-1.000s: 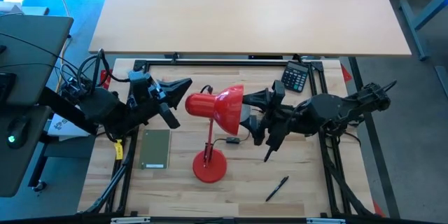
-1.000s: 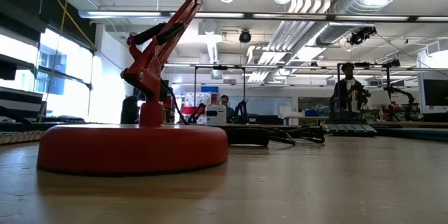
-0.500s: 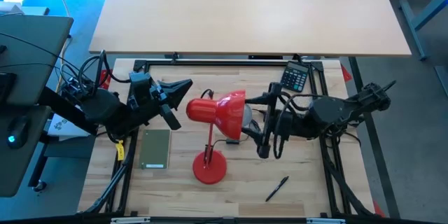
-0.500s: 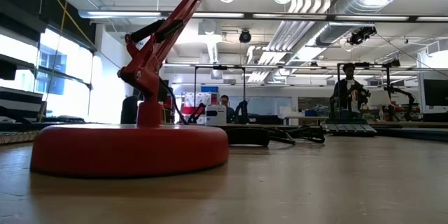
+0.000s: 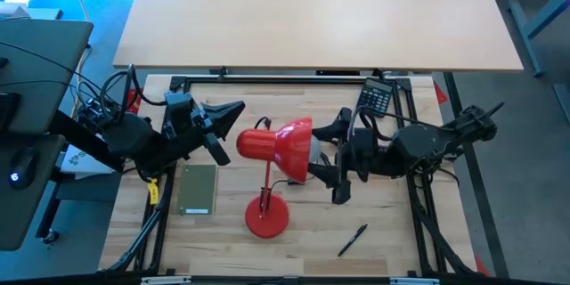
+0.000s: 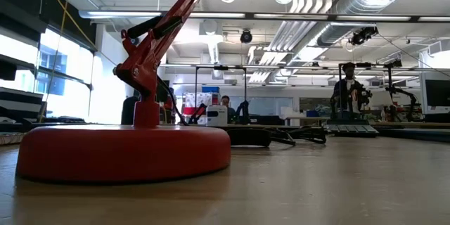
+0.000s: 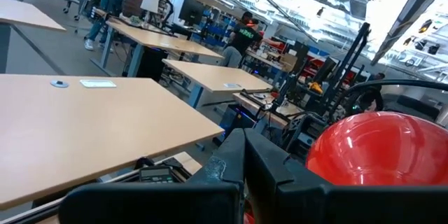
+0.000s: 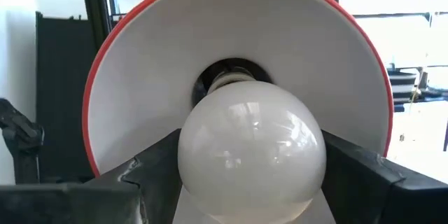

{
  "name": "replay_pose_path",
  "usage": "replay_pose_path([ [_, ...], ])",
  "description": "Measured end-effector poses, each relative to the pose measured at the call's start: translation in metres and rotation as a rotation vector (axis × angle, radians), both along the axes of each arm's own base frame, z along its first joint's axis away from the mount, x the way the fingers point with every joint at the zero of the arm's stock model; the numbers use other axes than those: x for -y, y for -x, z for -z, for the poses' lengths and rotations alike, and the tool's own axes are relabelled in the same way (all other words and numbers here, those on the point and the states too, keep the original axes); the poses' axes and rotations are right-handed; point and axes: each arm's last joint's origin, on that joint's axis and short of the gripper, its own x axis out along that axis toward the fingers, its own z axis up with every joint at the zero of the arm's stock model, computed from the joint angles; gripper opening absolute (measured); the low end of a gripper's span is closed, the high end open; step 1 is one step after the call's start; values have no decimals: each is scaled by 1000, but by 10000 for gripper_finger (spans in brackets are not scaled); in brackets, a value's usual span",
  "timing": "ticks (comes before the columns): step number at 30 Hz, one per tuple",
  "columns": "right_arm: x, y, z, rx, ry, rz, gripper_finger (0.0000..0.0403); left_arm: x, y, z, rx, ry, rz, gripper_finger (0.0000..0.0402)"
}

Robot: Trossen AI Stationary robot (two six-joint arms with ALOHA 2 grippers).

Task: Screw lightbulb
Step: Insert the white lightbulb into the red lamp

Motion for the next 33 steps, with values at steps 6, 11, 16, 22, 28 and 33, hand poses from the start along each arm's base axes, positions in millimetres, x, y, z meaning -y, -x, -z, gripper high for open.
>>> replay_pose_path([
  [6, 0, 0, 0, 0, 17, 3, 284, 0, 0, 1, -8, -5, 0, 0],
  [11, 0, 0, 0, 1, 19, 4, 286, 0, 0, 1, -10, -6, 0, 0],
  [16, 1, 0, 0, -6, 23, 6, 287, 0, 0, 1, -10, -6, 0, 0],
  [22, 2, -1, 1, -14, 25, 10, 287, 0, 0, 1, -9, -6, 0, 0],
  [28, 2, -1, 1, -15, -2, 6, 287, 0, 0, 1, -9, -6, 0, 0],
  [33, 2, -1, 1, -16, 5, 6, 289, 0, 0, 1, -9, -6, 0, 0],
])
